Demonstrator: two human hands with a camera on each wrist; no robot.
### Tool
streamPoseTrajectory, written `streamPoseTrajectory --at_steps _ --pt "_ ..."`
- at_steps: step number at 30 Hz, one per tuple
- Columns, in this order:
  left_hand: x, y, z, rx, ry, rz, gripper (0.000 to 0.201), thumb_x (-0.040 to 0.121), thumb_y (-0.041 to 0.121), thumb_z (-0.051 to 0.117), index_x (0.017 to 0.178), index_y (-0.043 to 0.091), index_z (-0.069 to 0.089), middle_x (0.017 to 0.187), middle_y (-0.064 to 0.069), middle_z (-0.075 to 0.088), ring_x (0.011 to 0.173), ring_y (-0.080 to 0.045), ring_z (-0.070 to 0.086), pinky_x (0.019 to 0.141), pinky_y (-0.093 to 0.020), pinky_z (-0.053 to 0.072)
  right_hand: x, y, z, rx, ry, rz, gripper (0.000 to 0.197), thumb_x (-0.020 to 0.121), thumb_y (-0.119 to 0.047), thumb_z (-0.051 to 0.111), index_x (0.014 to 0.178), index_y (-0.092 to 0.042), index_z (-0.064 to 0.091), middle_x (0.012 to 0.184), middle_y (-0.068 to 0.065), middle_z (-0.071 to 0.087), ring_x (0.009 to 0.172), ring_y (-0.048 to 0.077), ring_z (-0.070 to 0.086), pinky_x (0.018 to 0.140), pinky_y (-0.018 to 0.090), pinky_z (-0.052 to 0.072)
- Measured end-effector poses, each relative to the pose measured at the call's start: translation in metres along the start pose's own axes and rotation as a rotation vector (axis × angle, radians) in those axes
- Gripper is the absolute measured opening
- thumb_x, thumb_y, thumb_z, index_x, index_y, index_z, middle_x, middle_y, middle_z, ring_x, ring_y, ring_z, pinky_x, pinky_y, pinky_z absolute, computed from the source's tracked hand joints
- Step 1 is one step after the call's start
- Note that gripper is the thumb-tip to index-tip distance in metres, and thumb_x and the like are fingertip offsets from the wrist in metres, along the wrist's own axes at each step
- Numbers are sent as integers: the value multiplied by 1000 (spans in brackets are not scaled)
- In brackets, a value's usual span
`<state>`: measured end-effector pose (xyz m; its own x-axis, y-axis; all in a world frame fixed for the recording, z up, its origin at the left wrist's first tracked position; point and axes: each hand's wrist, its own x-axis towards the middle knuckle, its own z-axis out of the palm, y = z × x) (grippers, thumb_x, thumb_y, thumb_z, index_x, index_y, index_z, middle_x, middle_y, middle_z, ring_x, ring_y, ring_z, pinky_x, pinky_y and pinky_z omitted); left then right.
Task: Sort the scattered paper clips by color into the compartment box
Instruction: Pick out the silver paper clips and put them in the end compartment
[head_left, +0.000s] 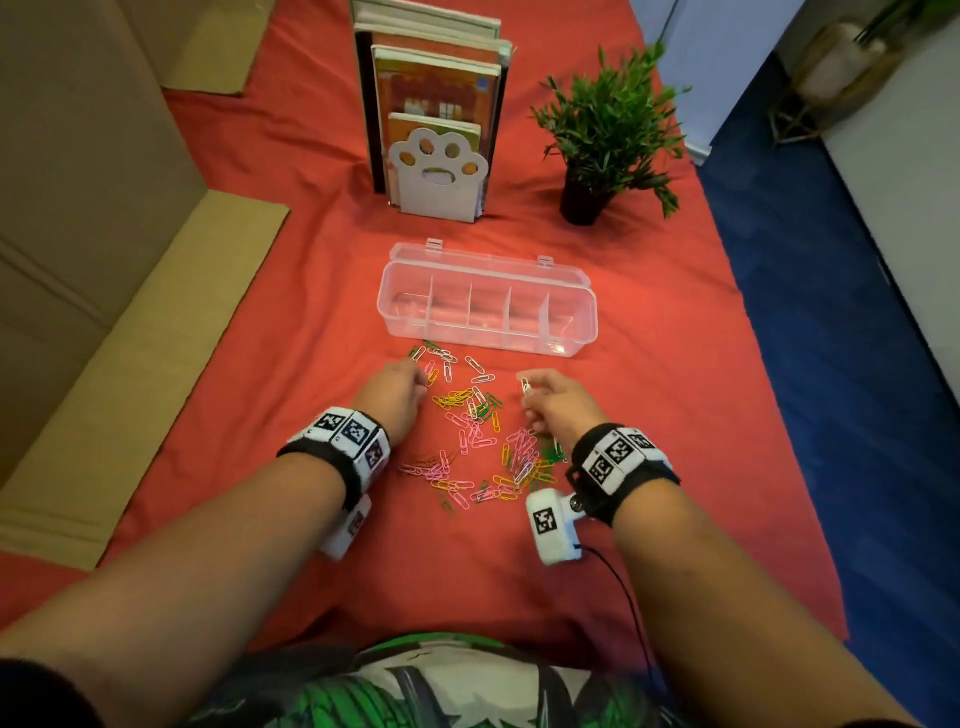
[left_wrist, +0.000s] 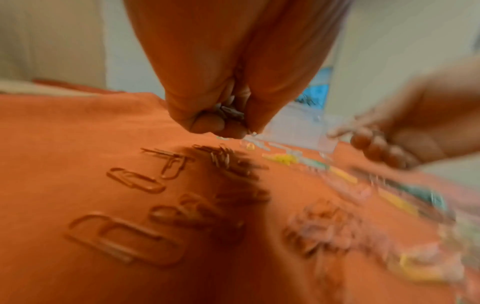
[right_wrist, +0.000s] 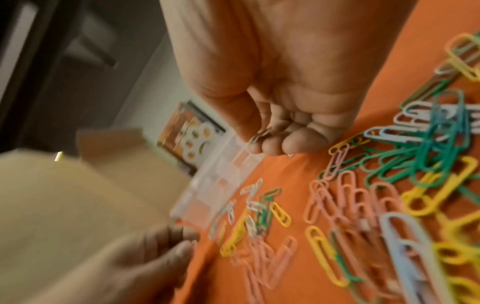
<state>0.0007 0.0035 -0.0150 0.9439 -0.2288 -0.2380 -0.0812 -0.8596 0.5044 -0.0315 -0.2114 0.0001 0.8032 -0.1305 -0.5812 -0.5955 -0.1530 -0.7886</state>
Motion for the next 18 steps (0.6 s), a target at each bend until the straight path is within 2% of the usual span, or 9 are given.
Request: streamPoseTrajectory --at_steps 3,6,8,10,12,14,15,16,18 --pt "1 1 -13 -385 -11 -120 19 93 6 45 101 8 62 85 -8 61 78 -24 56 70 -25 43 -2 -1 -3 375 10 54 27 88 7 37 87 -9 59 68 3 46 54 11 42 47 19 38" --pt "2 4 -25 -1017 -87 -366 27 94 3 37 77 13 55 67 -3 48 56 -14 49 45 -15 46 1 -3 -4 613 91 142 16 88 -5 41 80 -6 56 72 4 49 57 13 46 51 24 41" --pt "4 6 -33 -1299 -104 -486 29 91 8 37 68 13 52 63 -2 48 51 -12 52 45 -18 50 7 -6 -2 627 118 204 21 89 -11 43 70 -11 51 62 -2 44 49 10 40 48 24 35" --pt "7 6 -39 -1439 -141 -543 27 86 15 36 63 14 49 58 0 50 49 -13 52 51 -21 50 13 -9 2 566 100 281 23 88 -12 46 66 -14 48 56 -5 36 39 7 33 40 20 29" --pt "15 6 -39 -1436 -136 -595 29 87 24 38 61 17 47 49 4 47 43 -10 46 48 -19 45 23 -11 7 471 97 334 22 88 -10 48 66 -14 48 56 -4 34 33 6 31 34 15 25" --pt "22 6 -33 -1208 -73 -579 29 88 29 45 61 19 51 47 5 42 37 -8 39 43 -16 35 30 -14 9 212 151 279 23 87 -10 52 64 -14 48 59 1 42 36 11 40 35 18 29" --pt "25 5 -29 -1001 -24 -524 25 87 29 50 64 18 56 51 2 45 41 -11 42 45 -18 34 32 -15 9 -32 184 215 20 86 -11 54 65 -12 53 66 7 52 47 18 51 41 23 38" --pt "27 2 -25 -763 36 -449 20 85 29 55 71 17 63 60 -1 53 51 -14 50 51 -22 39 32 -16 8 -290 228 140 15 85 -13 54 72 -9 61 78 13 62 66 27 61 55 30 48" --pt "28 -2 -22 -396 115 -288 19 85 30 60 93 17 71 87 -5 69 82 -20 63 73 -27 46 32 -13 6 -639 341 30 25 87 -18 51 95 -1 66 102 20 67 99 34 63 84 36 49"
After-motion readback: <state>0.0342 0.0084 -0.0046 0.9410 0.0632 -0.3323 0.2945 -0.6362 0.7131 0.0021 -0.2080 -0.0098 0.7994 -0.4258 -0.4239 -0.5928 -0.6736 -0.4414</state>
